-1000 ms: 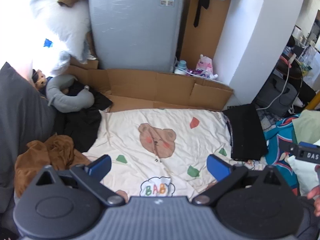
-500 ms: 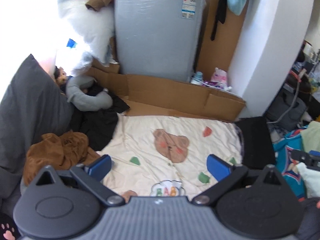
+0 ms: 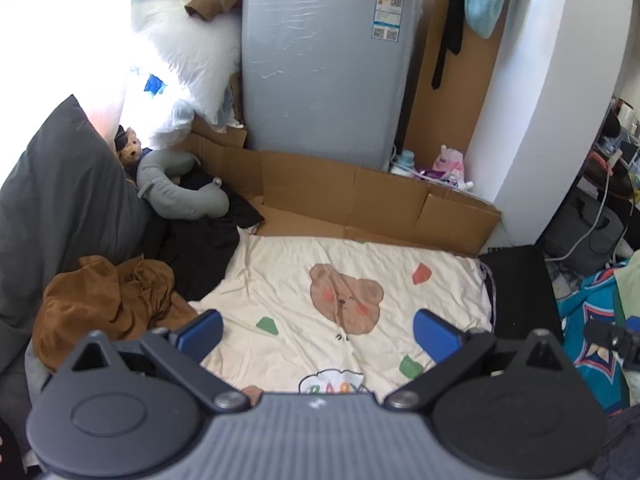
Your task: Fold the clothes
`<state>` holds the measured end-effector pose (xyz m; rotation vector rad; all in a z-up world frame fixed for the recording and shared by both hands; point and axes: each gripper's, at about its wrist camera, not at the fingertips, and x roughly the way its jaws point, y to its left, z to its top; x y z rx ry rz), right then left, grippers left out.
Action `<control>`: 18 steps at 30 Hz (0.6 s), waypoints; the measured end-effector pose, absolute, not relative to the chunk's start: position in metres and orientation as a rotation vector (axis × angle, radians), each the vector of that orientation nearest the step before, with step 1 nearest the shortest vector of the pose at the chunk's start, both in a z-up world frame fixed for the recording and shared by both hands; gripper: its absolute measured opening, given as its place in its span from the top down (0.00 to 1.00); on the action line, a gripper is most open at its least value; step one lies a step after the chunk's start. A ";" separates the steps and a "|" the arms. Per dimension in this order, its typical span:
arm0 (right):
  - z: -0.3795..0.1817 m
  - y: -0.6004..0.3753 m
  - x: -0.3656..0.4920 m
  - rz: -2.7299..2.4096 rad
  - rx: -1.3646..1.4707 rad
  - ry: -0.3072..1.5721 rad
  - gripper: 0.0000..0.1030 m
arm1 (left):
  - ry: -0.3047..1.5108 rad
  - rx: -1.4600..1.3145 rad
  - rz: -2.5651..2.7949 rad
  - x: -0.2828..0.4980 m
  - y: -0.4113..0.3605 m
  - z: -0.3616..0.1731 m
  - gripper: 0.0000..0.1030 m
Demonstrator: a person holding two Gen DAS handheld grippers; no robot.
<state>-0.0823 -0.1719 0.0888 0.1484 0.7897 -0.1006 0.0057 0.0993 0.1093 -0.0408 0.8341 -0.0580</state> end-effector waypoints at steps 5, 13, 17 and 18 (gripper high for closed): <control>0.085 -0.171 -0.084 -0.109 0.129 0.778 0.01 | 0.835 -0.046 -0.071 0.004 0.089 0.100 0.00; 0.074 -0.172 -0.086 -0.111 0.126 0.786 0.01 | 0.854 -0.051 -0.060 -0.002 0.076 0.079 0.00; 0.064 -0.171 -0.086 -0.100 0.117 0.800 0.01 | 0.869 -0.062 -0.049 -0.004 0.071 0.066 0.00; 0.061 -0.171 -0.086 -0.096 0.113 0.805 0.01 | 0.871 -0.068 -0.045 -0.005 0.070 0.064 0.00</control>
